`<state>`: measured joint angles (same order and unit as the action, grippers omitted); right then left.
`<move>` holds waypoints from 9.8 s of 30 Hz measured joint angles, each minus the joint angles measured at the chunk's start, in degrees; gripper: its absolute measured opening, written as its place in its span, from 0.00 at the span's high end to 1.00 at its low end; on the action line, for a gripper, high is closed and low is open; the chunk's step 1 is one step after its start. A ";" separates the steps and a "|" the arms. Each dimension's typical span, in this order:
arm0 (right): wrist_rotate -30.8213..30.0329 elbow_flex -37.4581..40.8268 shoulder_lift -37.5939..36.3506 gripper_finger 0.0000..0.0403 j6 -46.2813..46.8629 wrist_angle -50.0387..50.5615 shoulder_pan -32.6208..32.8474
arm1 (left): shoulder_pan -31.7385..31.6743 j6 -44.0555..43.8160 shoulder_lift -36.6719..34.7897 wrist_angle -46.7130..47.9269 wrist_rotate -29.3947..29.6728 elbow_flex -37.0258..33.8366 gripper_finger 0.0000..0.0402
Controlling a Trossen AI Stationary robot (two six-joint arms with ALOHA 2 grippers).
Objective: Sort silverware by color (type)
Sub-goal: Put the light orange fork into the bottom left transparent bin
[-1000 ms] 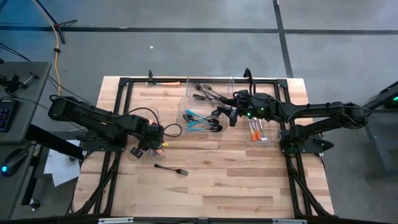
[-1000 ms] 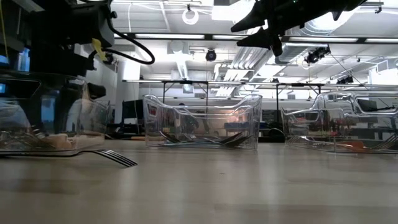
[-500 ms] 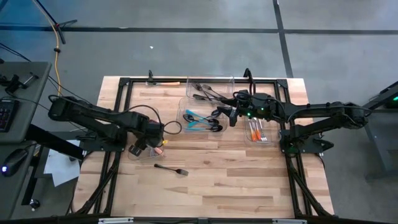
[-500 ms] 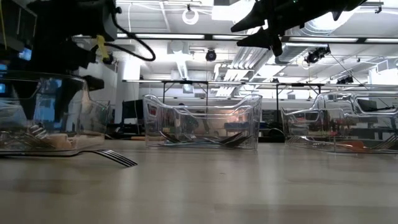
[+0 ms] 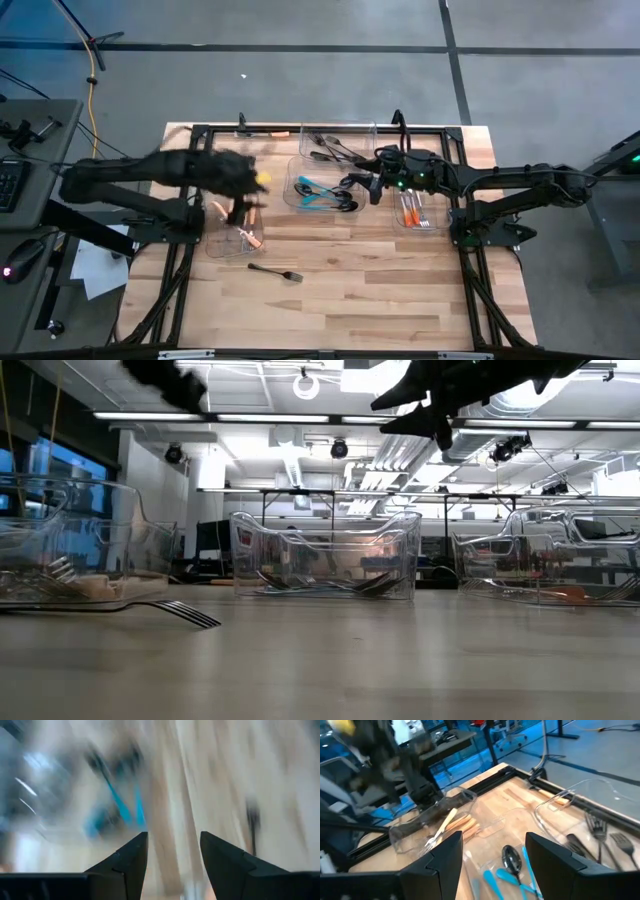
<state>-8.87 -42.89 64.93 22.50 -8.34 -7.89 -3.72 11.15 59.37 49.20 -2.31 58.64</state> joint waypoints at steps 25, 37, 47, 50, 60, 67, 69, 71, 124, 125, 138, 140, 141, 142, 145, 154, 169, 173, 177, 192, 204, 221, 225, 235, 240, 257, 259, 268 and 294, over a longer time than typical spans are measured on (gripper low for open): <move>7.00 0.00 0.00 0.50 -7.54 -12.09 0.04 | -4.95 -20.90 -8.52 -65.99 6.40 -22.63 0.57; 6.99 0.00 0.00 0.50 -7.55 -12.07 0.04 | -4.92 -23.77 -7.82 -56.13 15.48 -18.85 0.58; 6.96 0.00 0.00 0.50 -6.95 -10.94 0.04 | -24.87 -18.98 8.42 -27.91 18.86 3.10 0.69; 6.96 0.00 0.00 0.50 -6.95 -10.64 0.04 | -31.85 -18.54 15.38 -26.90 13.71 5.51 0.72; 4.36 0.00 0.00 0.50 -4.52 -10.51 0.04 | -40.09 -24.43 37.78 -25.60 7.37 5.32 0.98; 4.36 0.00 0.00 0.50 -4.41 -10.44 0.04 | -40.95 -33.82 44.32 -34.71 9.48 5.37 1.00; 3.88 0.00 0.00 0.50 -4.39 -10.22 0.04 | -41.10 -35.58 45.33 -35.54 10.68 5.38 1.00; 2.41 0.00 0.00 0.50 -4.43 -10.04 0.04 | -41.48 -36.61 46.28 -35.44 11.60 5.39 1.00; 0.03 0.00 0.00 0.50 -4.55 -6.85 0.04 | -41.80 -45.50 49.44 -39.68 16.76 2.02 1.00; 0.03 0.00 0.00 0.50 -4.57 -6.84 0.04 | -41.65 -45.34 49.42 -39.30 16.49 2.05 1.00; 0.03 0.00 0.00 0.50 -5.01 -5.61 0.04 | -35.85 -43.93 48.86 -33.52 14.61 2.24 1.00; 0.03 -0.01 0.00 0.50 -4.99 -5.55 0.04 | -34.82 -44.45 48.39 -32.63 14.45 2.20 1.00; 0.03 0.00 0.00 0.50 -5.01 -5.53 0.04 | -34.27 -44.87 48.21 -32.26 14.66 2.13 1.00; 0.05 0.00 0.00 0.50 -5.01 -5.51 0.04 | -33.81 -45.02 48.03 -31.95 14.93 2.13 1.00; 0.03 -0.02 0.00 0.50 -5.00 -5.34 0.04 | -32.81 -45.39 46.81 -30.09 15.38 1.98 1.00; 0.03 -0.02 0.00 0.50 -5.01 -4.35 0.04 | -32.24 -45.52 42.50 -26.71 18.53 1.87 1.00; 0.05 -0.02 0.00 0.50 -5.45 -4.35 0.04 | -36.46 -15.76 21.93 -26.76 19.53 2.00 0.99; 0.05 -0.02 0.00 0.50 -5.71 -4.37 0.05 | -36.45 -10.38 18.00 -23.25 19.43 2.00 0.93; 0.04 -0.02 0.00 0.50 -7.06 -4.37 -0.05 | -37.07 -6.52 16.60 -22.37 15.53 2.02 0.82; -3.56 -0.02 0.00 0.50 -3.25 -4.38 -0.38 | -42.55 0.23 17.23 -27.30 -0.97 2.05 0.42; -11.08 -0.02 0.00 0.50 -5.81 -4.39 -0.38 | -45.37 10.05 33.65 -18.31 -10.12 9.67 0.42; -13.27 -0.02 0.00 0.50 -6.08 -3.99 -0.38 | -43.21 34.45 49.66 -12.28 -9.10 12.10 0.43; -13.52 -0.02 0.00 0.50 -6.08 -3.88 -0.38 | -43.05 35.79 51.33 -12.84 -8.09 12.10 0.43; -13.50 -0.02 0.00 0.50 -6.08 -3.48 -0.38 | -42.65 35.60 53.70 -13.03 -7.59 12.28 0.50; -13.50 -0.02 0.00 0.50 -6.08 -3.47 -0.38 | -42.59 35.42 53.77 -12.92 -6.50 12.28 0.71; -13.48 -0.02 0.00 0.50 -6.05 -3.48 -0.38 | -43.20 32.23 52.21 -13.41 -5.42 11.82 0.92; -13.48 -0.02 0.00 0.50 -6.06 -3.45 -0.38 | -44.43 30.81 50.26 -13.53 -4.49 11.66 0.92; -13.46 -0.02 0.00 0.50 -6.08 -3.47 -0.38 | -51.49 18.40 33.88 -22.14 -9.23 11.90 0.92; 8.46 -0.02 0.02 0.50 -11.04 -5.89 -0.36 | -19.02 -31.63 -0.83 -81.96 -5.01 -24.28 0.91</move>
<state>-0.41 -42.92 64.95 11.46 -14.23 -8.25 -22.74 -20.48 58.54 -32.76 -7.32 34.35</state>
